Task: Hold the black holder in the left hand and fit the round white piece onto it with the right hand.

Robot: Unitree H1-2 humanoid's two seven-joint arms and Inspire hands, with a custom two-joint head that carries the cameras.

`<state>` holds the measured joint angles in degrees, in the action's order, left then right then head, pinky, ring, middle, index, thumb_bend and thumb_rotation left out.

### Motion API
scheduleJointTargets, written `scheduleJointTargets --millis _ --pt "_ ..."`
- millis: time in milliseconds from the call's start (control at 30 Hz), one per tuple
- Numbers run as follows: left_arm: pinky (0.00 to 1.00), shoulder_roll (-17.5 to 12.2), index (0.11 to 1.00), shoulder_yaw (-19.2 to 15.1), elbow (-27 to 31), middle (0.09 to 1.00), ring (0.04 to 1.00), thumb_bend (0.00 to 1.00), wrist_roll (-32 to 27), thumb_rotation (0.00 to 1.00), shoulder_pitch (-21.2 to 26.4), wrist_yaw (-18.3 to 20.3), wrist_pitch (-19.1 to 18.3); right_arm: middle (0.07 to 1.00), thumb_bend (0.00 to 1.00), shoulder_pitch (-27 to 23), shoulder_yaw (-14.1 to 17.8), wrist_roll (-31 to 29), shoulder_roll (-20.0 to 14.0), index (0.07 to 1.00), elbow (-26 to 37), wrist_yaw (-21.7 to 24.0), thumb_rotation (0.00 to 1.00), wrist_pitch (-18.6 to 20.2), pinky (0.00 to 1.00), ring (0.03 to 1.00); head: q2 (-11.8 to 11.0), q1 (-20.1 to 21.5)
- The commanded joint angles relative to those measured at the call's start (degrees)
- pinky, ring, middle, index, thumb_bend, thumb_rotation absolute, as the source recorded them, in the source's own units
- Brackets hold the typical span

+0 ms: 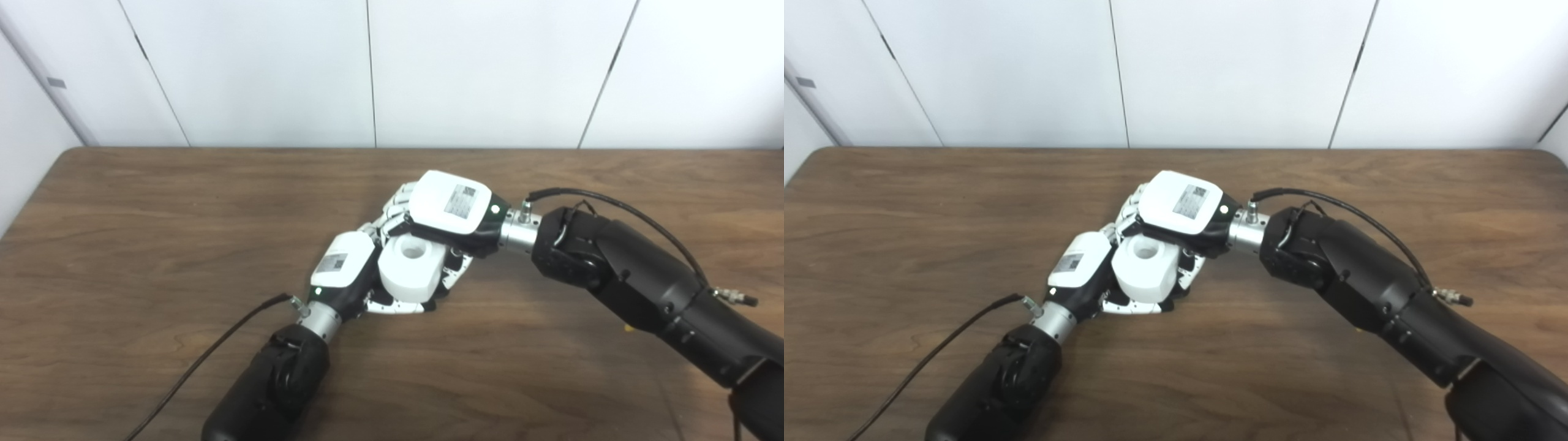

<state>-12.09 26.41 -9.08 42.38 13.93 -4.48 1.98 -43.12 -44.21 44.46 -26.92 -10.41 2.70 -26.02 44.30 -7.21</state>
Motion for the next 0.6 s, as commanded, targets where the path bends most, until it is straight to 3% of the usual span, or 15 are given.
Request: scheduleJointTargets --millis 0,433,467,500,567 --pt "0.95 0.39 0.484 2.92 -4.47 0.882 0.956 0.52 0.76 0.06 -4.93 4.54 -2.43 0.696 0.52 -1.38 -0.75 -0.21 -2.57 0.481 1.09 1.06 0.13 -0.9 0.74 0.745 0.06 0.0" --pt "0.95 0.42 0.483 2.55 -4.89 0.87 0.945 0.52 0.1 0.06 -4.9 3.87 -1.68 0.699 0.52 -0.85 -0.42 -0.44 -3.28 0.483 1.56 2.08 0.13 -0.87 0.74 0.746 0.02 -0.05" --pt "0.95 0.38 0.483 2.6 -4.86 0.869 0.944 0.52 0.18 0.06 -4.89 3.84 -1.63 0.734 0.67 -0.44 0.56 0.05 -2.94 0.604 2.08 3.78 0.16 -0.22 0.75 0.765 0.02 -0.05" --pt "0.95 0.36 0.483 2.61 -4.95 0.868 0.944 0.52 0.22 0.06 -4.89 3.69 -1.52 0.74 0.7 0.02 1.48 0.39 -2.61 0.63 2.73 5.42 0.17 0.78 0.76 0.768 0.02 -0.05" --pt "0.94 0.39 0.483 2.56 -4.97 0.866 0.942 0.52 0.15 0.06 -4.92 3.72 -1.62 0.789 0.83 0.83 3.17 0.81 -1.98 0.781 3.76 7.81 0.22 2.13 0.76 0.785 0.02 -0.05"
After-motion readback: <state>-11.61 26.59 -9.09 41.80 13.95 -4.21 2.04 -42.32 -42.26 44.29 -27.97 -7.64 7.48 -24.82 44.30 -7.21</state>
